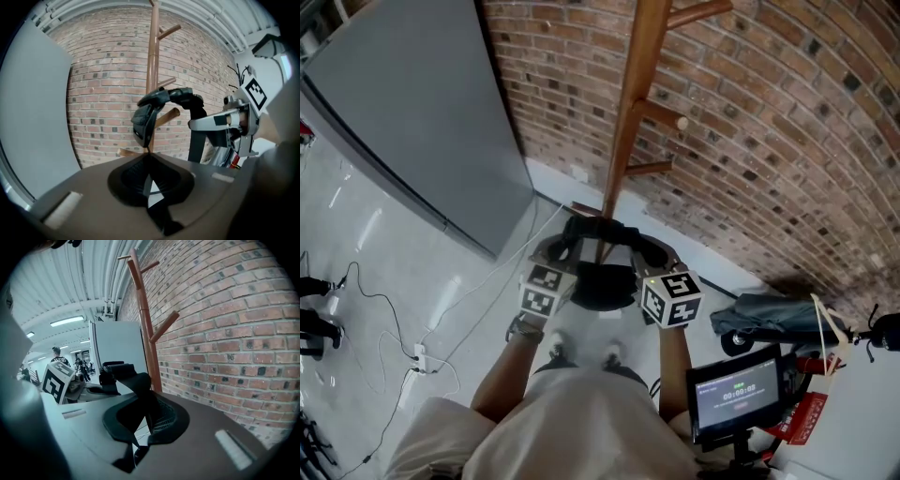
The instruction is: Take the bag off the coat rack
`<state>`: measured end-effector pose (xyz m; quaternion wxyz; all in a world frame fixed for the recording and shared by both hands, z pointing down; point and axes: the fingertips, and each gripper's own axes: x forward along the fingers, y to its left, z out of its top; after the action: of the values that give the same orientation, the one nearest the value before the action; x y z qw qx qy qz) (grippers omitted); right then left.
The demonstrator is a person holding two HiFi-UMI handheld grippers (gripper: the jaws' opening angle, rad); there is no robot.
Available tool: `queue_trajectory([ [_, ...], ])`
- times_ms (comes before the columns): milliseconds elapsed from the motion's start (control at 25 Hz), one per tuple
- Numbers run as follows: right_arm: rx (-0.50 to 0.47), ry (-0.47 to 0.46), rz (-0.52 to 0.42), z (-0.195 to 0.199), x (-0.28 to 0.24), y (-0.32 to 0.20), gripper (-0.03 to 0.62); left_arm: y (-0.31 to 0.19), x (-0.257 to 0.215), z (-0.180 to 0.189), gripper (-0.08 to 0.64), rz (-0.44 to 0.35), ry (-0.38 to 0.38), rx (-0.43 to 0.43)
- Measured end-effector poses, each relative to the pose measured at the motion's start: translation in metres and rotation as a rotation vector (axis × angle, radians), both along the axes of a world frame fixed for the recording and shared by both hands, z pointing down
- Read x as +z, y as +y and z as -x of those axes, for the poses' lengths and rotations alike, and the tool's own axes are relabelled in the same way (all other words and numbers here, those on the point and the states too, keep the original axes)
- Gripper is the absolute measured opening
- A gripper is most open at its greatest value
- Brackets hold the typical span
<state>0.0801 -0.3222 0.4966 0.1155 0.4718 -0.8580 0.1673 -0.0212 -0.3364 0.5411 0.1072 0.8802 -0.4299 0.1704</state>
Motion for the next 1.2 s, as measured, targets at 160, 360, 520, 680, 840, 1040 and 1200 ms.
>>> queue_trajectory([
  [160, 0.009, -0.005, -0.026, -0.005, -0.017, 0.007, 0.006, 0.007, -0.021, 0.003, 0.004, -0.026, 0.013, 0.011],
  [360, 0.003, -0.011, -0.058, -0.008, -0.038, 0.016, 0.005, 0.015, -0.048, 0.007, 0.003, -0.060, 0.033, 0.021],
  [520, 0.011, -0.036, -0.074, -0.010, -0.055, 0.025, 0.005, 0.024, -0.066, 0.011, 0.003, -0.078, 0.052, 0.028],
  [680, 0.008, -0.041, -0.084, -0.012, -0.067, 0.031, 0.005, 0.033, -0.079, 0.013, 0.003, -0.093, 0.079, 0.033],
  [840, 0.003, -0.047, -0.103, -0.014, -0.084, 0.038, 0.005, 0.038, -0.096, 0.018, 0.004, -0.106, 0.128, 0.032],
  [1040, -0.009, -0.068, -0.154, -0.012, -0.112, 0.045, 0.005, 0.040, -0.123, 0.024, 0.003, -0.154, 0.136, 0.053],
  [1200, -0.027, -0.102, -0.207, -0.011, -0.136, 0.051, 0.005, 0.044, -0.146, 0.024, 0.003, -0.204, 0.149, 0.071],
])
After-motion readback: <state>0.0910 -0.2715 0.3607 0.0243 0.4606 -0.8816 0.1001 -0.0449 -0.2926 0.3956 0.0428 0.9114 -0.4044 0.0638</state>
